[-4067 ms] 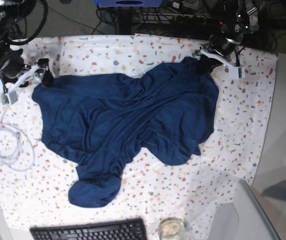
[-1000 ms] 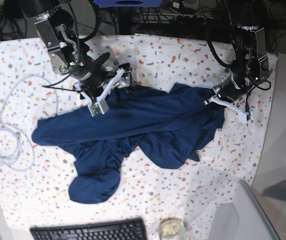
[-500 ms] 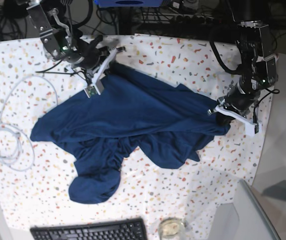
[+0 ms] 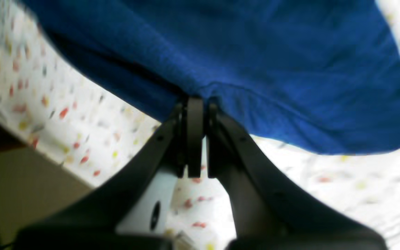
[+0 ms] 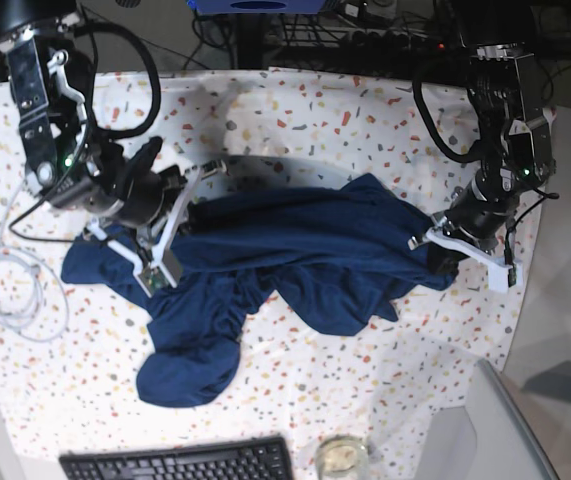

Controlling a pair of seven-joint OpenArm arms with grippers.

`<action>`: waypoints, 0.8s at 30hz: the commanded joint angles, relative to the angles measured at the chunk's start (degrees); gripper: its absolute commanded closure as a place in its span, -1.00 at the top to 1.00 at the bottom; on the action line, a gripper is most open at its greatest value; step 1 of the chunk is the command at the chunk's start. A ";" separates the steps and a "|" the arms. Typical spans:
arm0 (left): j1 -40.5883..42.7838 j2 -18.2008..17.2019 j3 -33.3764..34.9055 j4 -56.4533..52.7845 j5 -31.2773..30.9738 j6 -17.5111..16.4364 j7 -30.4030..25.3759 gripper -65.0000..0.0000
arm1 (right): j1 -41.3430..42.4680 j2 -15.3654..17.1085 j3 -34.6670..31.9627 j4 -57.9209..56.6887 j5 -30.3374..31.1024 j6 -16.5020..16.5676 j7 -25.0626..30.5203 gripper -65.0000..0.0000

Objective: Layout the t-shirt on the table in an organized manner, then fold the t-shirt properly
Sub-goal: 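Grasp the shirt's middle with the right gripper and pull it toward the left gripper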

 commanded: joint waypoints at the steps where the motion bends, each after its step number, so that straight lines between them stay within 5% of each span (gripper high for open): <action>1: -1.46 -0.34 -0.18 0.51 -0.36 -0.40 -1.40 -1.00 | 2.56 0.07 0.14 -0.90 0.21 0.14 -0.36 -1.00; 6: -6.12 -0.25 1.49 -4.23 -0.36 -0.31 -1.40 -1.00 | 13.64 0.07 0.05 -13.64 0.29 0.23 -0.80 -1.00; 14: -12.10 -0.34 8.96 -14.96 -0.36 6.29 -1.75 -1.00 | 24.72 -0.89 0.14 -33.60 0.38 0.23 3.07 -0.96; 16: -12.71 -0.25 9.05 -16.28 -0.36 6.29 -1.75 -1.00 | 23.93 -0.98 0.14 -31.84 0.56 0.23 1.93 -0.75; 22: -12.53 -0.69 9.05 -16.98 -0.36 6.29 -1.84 -1.00 | 12.67 -0.89 0.58 -10.13 0.29 0.23 -0.36 0.47; 24: -12.01 -0.87 8.61 -17.07 -0.36 6.29 -1.84 -1.00 | 7.22 -1.33 0.22 -3.01 0.38 0.23 -0.36 0.58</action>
